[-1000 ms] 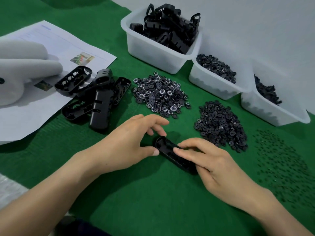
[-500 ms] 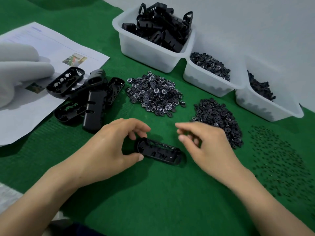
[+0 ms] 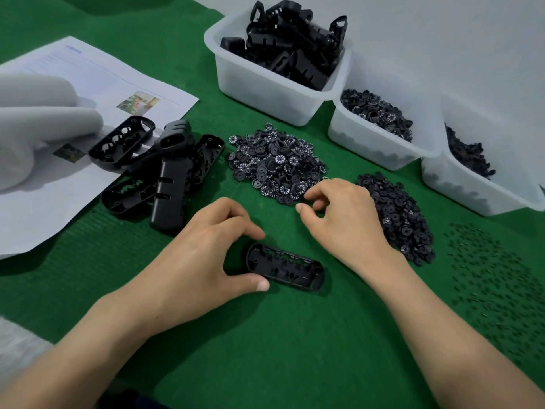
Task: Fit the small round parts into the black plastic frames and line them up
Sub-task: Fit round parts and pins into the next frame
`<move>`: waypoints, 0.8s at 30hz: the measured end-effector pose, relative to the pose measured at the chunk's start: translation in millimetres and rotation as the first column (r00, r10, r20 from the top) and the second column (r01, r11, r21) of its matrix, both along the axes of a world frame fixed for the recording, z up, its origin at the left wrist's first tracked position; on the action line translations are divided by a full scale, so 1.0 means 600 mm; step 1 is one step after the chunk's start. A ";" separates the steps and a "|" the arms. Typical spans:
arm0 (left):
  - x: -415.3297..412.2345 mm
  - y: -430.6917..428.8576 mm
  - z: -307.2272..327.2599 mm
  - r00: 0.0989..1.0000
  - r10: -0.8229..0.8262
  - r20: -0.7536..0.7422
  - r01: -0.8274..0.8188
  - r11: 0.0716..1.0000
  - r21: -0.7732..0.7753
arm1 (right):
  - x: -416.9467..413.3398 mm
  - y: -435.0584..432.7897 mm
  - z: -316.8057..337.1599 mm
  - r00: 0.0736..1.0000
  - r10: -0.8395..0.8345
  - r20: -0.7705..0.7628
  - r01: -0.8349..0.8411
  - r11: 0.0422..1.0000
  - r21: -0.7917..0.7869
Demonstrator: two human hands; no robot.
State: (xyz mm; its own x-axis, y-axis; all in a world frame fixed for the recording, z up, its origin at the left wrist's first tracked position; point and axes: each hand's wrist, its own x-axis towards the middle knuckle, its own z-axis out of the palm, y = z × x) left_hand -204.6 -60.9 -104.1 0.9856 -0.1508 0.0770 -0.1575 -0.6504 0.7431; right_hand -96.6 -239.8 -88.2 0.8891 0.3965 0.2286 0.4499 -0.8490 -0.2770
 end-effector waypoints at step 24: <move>0.001 -0.001 0.003 1.000 0.008 0.030 -0.008 1.000 0.020 | -0.038 -0.031 0.039 0.222 0.649 -0.728 0.569 0.520 0.637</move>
